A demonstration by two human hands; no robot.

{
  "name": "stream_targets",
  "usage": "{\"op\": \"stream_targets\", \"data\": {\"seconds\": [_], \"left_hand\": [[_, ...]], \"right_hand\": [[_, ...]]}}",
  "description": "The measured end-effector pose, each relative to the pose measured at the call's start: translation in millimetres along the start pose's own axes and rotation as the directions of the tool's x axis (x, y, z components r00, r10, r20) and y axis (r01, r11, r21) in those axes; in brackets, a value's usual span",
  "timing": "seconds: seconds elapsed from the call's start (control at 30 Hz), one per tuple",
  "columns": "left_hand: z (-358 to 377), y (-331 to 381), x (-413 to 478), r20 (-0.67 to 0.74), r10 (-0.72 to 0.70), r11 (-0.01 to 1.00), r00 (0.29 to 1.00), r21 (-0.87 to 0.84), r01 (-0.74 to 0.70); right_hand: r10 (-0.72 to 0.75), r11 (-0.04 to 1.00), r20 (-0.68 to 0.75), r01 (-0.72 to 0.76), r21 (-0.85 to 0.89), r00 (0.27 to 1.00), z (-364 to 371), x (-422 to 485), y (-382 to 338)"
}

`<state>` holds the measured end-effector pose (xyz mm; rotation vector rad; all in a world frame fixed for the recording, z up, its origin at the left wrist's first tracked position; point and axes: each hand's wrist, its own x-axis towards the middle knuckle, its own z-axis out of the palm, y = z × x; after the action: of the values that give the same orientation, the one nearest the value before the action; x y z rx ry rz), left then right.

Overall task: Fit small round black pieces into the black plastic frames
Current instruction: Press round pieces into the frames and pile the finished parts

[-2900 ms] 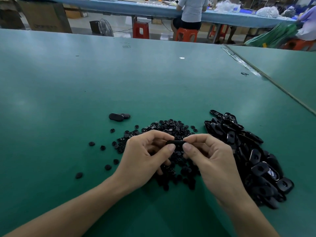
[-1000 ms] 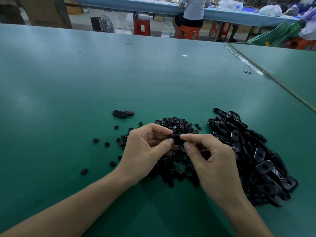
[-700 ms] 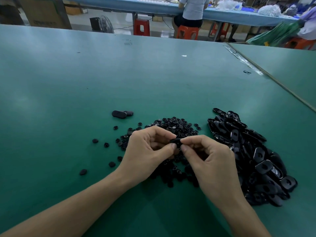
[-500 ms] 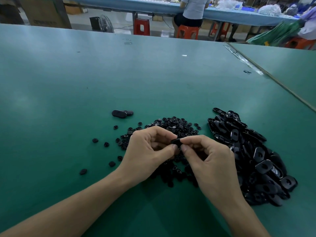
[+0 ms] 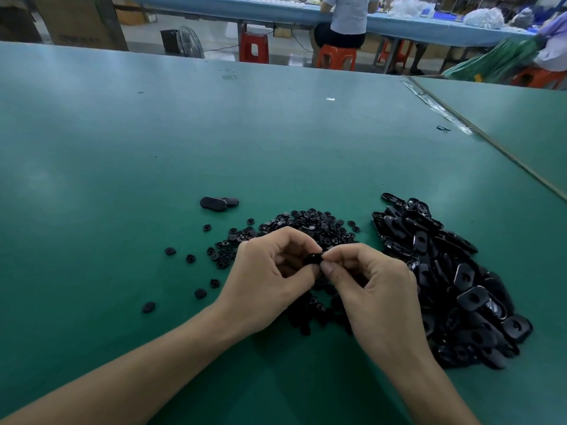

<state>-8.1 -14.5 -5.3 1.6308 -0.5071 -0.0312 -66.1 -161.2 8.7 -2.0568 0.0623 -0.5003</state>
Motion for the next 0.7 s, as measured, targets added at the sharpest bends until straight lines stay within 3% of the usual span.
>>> {"op": "stream_targets", "data": {"seconds": [0.47,0.7], "left_hand": [[-3.1,1.3,4.9,-0.006,-0.028,0.993,1.0,-0.118,0.028],[-2.7,-0.1,5.0,0.003,-0.052,0.987,0.999,-0.153,0.051]], "right_hand": [[-0.146,0.988,-0.109,0.139,-0.07,0.983,7.2,-5.7,-7.3],[-0.108,0.994,-0.096,0.108,-0.014,0.989,4.5,-3.1,-5.3]]}}
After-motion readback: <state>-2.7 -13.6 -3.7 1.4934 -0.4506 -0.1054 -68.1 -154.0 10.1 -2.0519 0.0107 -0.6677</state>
